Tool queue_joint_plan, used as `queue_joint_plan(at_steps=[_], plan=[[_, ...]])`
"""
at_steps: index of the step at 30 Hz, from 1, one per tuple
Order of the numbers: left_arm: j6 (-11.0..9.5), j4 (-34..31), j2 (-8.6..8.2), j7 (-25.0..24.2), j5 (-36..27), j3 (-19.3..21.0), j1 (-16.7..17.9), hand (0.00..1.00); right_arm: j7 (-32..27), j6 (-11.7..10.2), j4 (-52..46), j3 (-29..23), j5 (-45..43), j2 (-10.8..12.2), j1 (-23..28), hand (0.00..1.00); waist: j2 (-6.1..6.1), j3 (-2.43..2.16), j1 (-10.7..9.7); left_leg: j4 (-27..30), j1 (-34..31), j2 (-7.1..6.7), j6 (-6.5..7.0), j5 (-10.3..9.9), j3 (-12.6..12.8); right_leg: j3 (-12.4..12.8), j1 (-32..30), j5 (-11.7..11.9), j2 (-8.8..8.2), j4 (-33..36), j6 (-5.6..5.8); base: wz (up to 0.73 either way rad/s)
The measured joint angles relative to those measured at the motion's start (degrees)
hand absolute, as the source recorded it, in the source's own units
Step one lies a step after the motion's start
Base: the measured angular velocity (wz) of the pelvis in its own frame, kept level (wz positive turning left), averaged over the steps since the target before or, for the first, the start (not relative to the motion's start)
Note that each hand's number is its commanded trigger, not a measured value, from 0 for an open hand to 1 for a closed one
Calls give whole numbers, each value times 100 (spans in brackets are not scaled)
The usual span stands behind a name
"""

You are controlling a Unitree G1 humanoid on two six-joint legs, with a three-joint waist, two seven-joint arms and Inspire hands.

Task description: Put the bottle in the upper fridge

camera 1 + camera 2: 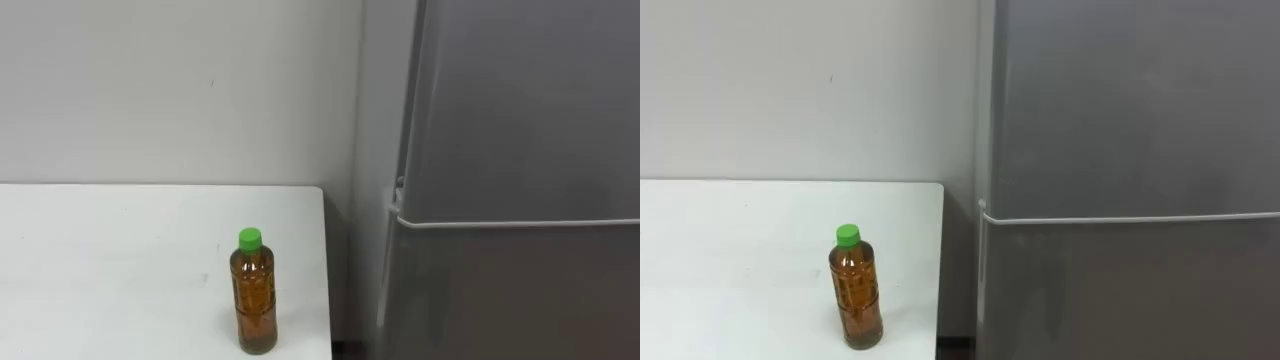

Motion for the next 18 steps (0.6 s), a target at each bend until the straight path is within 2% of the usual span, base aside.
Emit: queue_joint_plan(at_steps=[12,18], plan=[[-32,9,-3,47,-18,-2,4,0,-86,2,-7,10,4,3,-3,0,-35,-24,12,13,-58,-11,1,1,-45,-86,7,0,-14,-1,0,2],[-33,135,-1,35,-253,7,-14,0,-131,4,13,10,8,7,0,0,-23,-24,15,9,-42,-12,1,1,-49,-86,23,0,-14,-1,0,0]])
